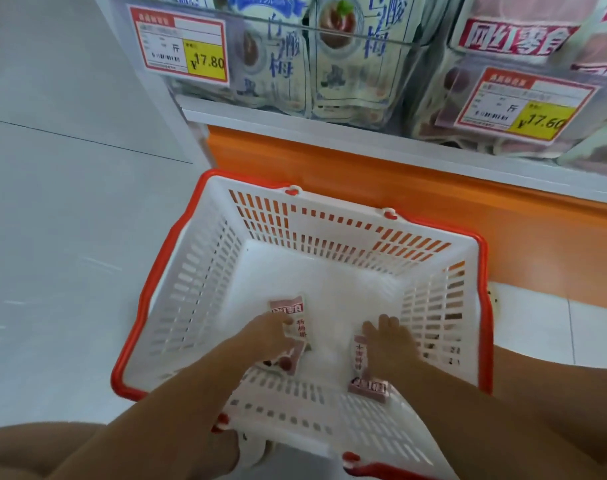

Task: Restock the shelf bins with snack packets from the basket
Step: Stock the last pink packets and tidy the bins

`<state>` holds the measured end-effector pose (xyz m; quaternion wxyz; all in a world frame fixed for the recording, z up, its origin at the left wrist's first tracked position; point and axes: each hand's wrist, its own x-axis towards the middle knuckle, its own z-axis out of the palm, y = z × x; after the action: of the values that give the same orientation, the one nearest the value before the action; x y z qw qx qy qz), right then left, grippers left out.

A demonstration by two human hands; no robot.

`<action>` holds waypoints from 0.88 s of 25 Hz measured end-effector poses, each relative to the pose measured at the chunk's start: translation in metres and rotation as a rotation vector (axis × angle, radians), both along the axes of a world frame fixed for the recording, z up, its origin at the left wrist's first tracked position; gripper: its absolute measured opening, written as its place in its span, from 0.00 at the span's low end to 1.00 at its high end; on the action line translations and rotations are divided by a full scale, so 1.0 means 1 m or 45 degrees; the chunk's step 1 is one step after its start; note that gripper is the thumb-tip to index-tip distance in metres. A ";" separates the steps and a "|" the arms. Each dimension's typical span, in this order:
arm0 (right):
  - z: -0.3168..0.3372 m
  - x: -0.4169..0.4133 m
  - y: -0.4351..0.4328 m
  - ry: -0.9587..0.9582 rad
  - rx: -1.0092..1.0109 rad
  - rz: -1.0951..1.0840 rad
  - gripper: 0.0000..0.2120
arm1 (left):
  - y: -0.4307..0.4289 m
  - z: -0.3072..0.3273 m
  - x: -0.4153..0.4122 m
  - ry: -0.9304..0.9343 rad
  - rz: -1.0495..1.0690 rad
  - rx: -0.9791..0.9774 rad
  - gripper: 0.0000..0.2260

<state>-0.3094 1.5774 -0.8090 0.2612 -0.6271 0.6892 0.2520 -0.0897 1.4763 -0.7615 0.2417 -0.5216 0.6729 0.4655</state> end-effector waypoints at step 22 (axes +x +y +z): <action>0.154 0.009 -0.018 -1.976 -0.211 -1.673 0.06 | 0.014 0.117 -0.035 1.126 1.300 0.392 0.12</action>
<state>-0.3006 1.5595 -0.6550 0.6784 -0.1314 0.5529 -0.4656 -0.1249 1.4903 -0.6442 -0.2334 -0.4941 0.3048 0.7800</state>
